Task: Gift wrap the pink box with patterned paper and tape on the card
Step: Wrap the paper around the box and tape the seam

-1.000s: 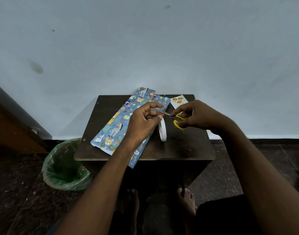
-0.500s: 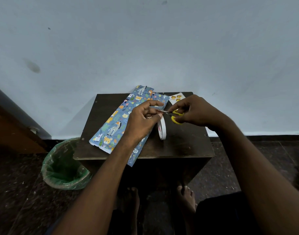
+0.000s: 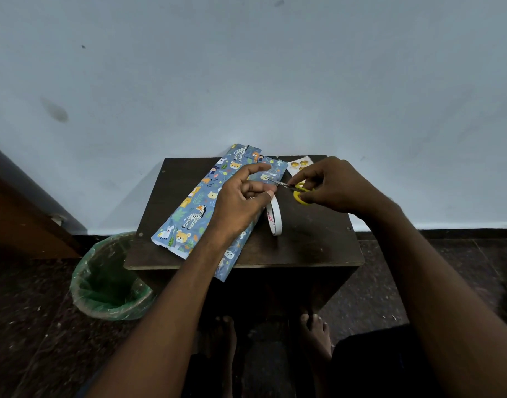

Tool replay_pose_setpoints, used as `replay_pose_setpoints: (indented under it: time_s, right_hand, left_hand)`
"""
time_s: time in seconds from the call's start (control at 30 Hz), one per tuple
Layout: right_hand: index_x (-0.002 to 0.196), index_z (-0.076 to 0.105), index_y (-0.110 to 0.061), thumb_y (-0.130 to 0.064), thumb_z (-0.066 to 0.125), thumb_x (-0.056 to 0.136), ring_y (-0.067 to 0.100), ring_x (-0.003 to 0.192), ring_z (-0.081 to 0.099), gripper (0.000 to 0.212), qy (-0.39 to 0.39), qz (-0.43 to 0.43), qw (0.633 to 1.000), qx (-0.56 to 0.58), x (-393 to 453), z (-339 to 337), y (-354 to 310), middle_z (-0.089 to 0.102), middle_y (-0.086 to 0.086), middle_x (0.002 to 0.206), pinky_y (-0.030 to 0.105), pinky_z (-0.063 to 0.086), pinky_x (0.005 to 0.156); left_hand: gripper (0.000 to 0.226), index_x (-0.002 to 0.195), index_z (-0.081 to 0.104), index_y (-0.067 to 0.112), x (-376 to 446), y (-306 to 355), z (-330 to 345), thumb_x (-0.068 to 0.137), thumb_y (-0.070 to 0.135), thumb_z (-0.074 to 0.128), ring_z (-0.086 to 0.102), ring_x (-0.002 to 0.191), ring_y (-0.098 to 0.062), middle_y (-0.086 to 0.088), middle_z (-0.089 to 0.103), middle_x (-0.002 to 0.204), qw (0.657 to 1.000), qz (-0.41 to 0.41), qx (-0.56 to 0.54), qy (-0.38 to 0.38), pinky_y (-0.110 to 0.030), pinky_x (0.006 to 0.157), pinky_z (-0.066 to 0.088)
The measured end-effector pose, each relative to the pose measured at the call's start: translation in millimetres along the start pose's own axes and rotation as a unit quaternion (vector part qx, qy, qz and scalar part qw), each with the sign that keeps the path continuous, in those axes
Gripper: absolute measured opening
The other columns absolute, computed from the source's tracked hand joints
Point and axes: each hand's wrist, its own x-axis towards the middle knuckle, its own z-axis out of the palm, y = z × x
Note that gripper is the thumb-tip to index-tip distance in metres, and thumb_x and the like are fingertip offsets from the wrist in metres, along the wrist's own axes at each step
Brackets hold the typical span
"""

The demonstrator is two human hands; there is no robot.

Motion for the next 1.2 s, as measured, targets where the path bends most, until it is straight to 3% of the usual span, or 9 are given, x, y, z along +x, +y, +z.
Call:
replay_pose_setpoints:
  time_s: [0.13,0.27,0.43,0.53,0.63,0.77,0.9,1.07,1.2]
  right_hand:
    - [0.101,0.084,-0.030,-0.013,0.082,0.078,-0.002,0.070,0.061,0.028,-0.012,0.045,0.997,-0.063,-1,4,8,0.072,-0.004,0.080,0.009,0.039,0.056]
    - [0.108,0.080,-0.034,-0.024,0.081,0.078,0.029,0.100,0.066,0.031,0.033,0.119,0.973,-0.197,-2,21,13,0.069,0.005,0.112,0.030,0.044,0.074]
    - [0.119,0.073,-0.020,-0.026,0.072,0.088,0.034,0.108,0.067,0.032,0.028,0.128,0.950,-0.285,-3,41,3,0.068,0.012,0.118,0.033,0.044,0.075]
    - [0.118,0.075,-0.023,-0.020,0.074,0.082,0.033,0.106,0.067,0.036,0.073,0.110,0.965,-0.225,-2,43,-2,0.070,0.009,0.114,0.031,0.044,0.075]
    - [0.127,0.073,-0.026,-0.019,0.082,0.077,0.018,0.109,0.069,0.051,0.082,0.011,0.996,-0.035,0,40,-13,0.076,-0.003,0.118,0.030,0.052,0.088]
    - [0.102,0.083,-0.024,-0.011,0.074,0.085,0.010,0.076,0.068,0.023,0.067,-0.057,0.996,0.014,0,42,-21,0.077,-0.002,0.083,0.026,0.048,0.070]
    - [0.086,0.083,-0.020,-0.014,0.079,0.083,0.016,0.073,0.069,0.008,0.108,-0.040,0.993,-0.012,0,45,-19,0.076,-0.001,0.076,0.030,0.048,0.067]
    - [0.085,0.084,-0.021,-0.013,0.079,0.080,0.022,0.073,0.070,0.010,0.163,-0.083,0.981,-0.065,-2,52,-22,0.078,-0.001,0.078,0.032,0.053,0.067]
    - [0.079,0.081,-0.019,-0.008,0.076,0.076,0.029,0.065,0.066,0.012,0.194,-0.116,0.969,-0.097,-4,56,-24,0.074,0.001,0.069,0.037,0.052,0.059]
  left_hand:
    - [0.059,0.146,0.058,0.023,-1,1,-1,0.095,-0.004,0.072,0.077,0.099,-0.015,-0.006,0.082,0.101,1.000,0.000,-0.022,0.007,-0.024,0.089,0.057]
    - [0.063,0.147,0.057,0.023,0,1,0,0.093,-0.005,0.073,0.076,0.097,-0.012,-0.006,0.082,0.101,1.000,-0.001,-0.026,0.004,-0.029,0.093,0.057]
    - [0.060,0.146,0.059,0.017,-3,6,1,0.092,-0.007,0.073,0.077,0.098,-0.012,-0.010,0.082,0.100,0.998,-0.009,-0.057,0.012,-0.018,0.084,0.056]
    - [0.058,0.144,0.060,0.012,-4,11,2,0.091,-0.007,0.075,0.076,0.089,-0.007,-0.016,0.081,0.100,0.996,-0.017,-0.087,0.020,-0.012,0.071,0.052]
    - [0.058,0.143,0.062,0.012,-4,14,3,0.090,-0.006,0.078,0.078,0.097,-0.015,-0.017,0.081,0.100,0.993,-0.021,-0.119,0.013,-0.018,0.084,0.055]
    - [0.060,0.143,0.061,0.012,-6,17,4,0.089,-0.006,0.078,0.077,0.089,-0.011,-0.017,0.081,0.099,0.989,-0.041,-0.141,0.011,-0.012,0.071,0.053]
    - [0.058,0.141,0.064,0.015,-5,16,3,0.087,0.000,0.083,0.080,0.099,-0.019,-0.015,0.082,0.100,0.986,-0.068,-0.146,0.047,-0.028,0.093,0.059]
    - [0.058,0.138,0.065,0.009,-7,23,8,0.084,-0.003,0.084,0.065,0.051,-0.004,-0.010,0.080,0.082,0.964,-0.149,-0.190,0.111,-0.015,0.052,0.048]
    - [0.074,0.147,0.060,0.015,-6,21,7,0.081,0.002,0.089,0.063,0.051,-0.004,-0.007,0.081,0.083,0.960,-0.171,-0.175,0.139,-0.017,0.051,0.047]
